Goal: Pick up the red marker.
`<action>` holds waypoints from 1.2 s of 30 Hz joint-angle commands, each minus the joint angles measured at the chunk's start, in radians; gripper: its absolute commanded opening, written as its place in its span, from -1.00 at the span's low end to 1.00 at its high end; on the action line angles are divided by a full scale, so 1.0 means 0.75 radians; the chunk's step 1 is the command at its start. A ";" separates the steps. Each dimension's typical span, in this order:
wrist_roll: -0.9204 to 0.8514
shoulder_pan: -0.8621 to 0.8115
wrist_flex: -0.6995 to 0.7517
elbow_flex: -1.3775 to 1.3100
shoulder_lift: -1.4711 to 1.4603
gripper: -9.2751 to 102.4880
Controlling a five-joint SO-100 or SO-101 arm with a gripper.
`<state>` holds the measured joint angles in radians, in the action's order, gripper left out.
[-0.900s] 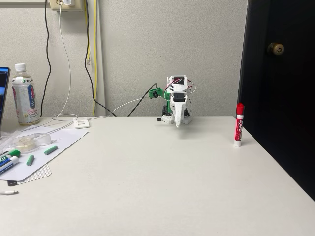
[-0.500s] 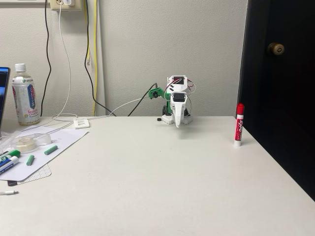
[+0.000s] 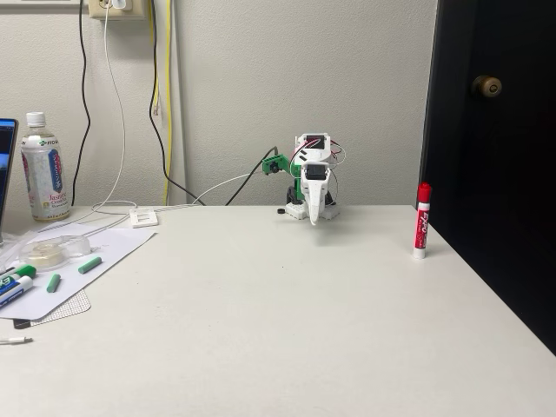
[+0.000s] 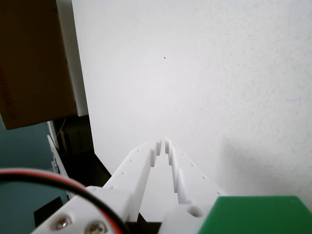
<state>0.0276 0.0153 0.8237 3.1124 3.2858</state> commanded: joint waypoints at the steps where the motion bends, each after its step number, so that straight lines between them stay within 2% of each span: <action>1: -0.004 -0.008 -0.010 -0.008 0.010 -0.83; 36: -0.014 -0.008 -0.016 -0.035 0.010 -0.83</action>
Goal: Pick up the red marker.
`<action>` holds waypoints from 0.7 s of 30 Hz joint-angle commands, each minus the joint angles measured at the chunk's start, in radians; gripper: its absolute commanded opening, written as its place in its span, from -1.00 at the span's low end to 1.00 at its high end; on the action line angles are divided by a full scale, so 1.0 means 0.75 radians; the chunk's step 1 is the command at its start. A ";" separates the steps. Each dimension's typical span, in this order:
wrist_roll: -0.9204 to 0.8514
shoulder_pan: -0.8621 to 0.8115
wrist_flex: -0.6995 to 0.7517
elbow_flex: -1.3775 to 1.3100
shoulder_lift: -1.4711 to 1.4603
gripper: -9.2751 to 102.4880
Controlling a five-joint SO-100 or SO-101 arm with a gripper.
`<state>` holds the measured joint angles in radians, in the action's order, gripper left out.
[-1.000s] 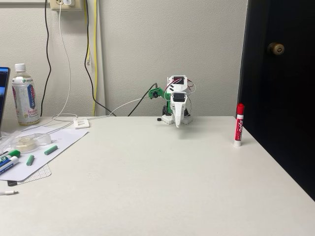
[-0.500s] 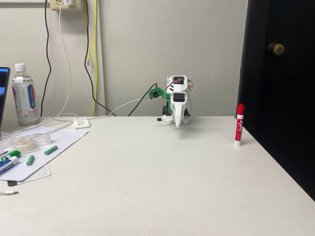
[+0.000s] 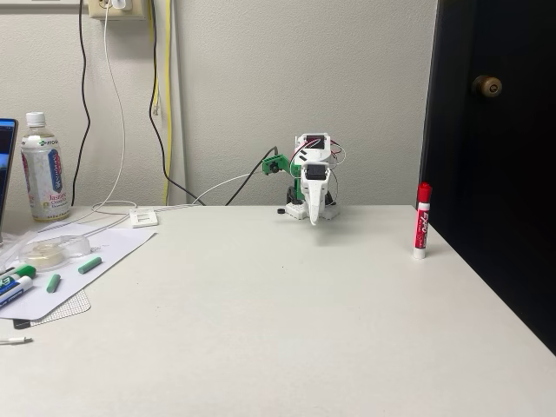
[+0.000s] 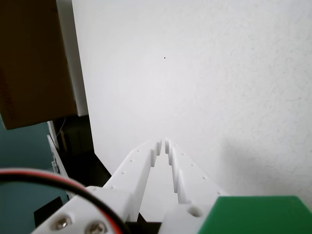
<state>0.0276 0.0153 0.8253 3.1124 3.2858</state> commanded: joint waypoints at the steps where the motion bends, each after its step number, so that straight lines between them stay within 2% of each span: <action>1: -0.016 -0.008 -0.022 -0.043 0.010 -0.83; 21: -0.112 0.035 -0.096 -0.200 0.010 -0.83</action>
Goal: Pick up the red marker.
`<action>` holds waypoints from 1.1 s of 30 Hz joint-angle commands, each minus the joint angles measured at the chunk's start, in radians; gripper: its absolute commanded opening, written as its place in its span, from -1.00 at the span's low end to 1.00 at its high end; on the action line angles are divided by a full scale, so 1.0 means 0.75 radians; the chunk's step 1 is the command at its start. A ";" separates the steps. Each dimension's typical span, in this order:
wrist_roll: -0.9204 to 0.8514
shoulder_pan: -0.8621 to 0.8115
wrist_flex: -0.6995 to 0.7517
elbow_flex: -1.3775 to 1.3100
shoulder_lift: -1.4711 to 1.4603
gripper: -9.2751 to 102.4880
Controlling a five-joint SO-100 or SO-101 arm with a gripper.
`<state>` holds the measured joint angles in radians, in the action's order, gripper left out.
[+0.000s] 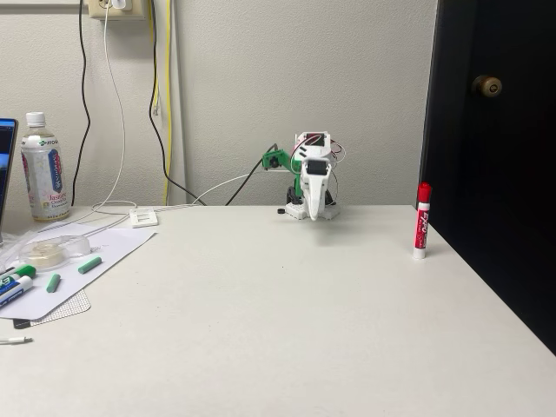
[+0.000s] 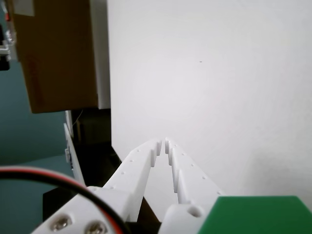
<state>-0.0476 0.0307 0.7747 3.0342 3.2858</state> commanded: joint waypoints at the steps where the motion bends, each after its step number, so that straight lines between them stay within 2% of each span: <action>1: -0.004 0.016 -0.037 -0.112 0.010 -0.83; 7: -0.018 0.061 -0.121 -0.223 0.010 -0.84; 18: -0.344 0.262 -0.303 -0.317 0.010 -0.84; 33: -0.679 0.646 -0.657 -0.174 0.039 -0.84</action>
<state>-0.4955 0.4679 0.3543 2.8839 3.3057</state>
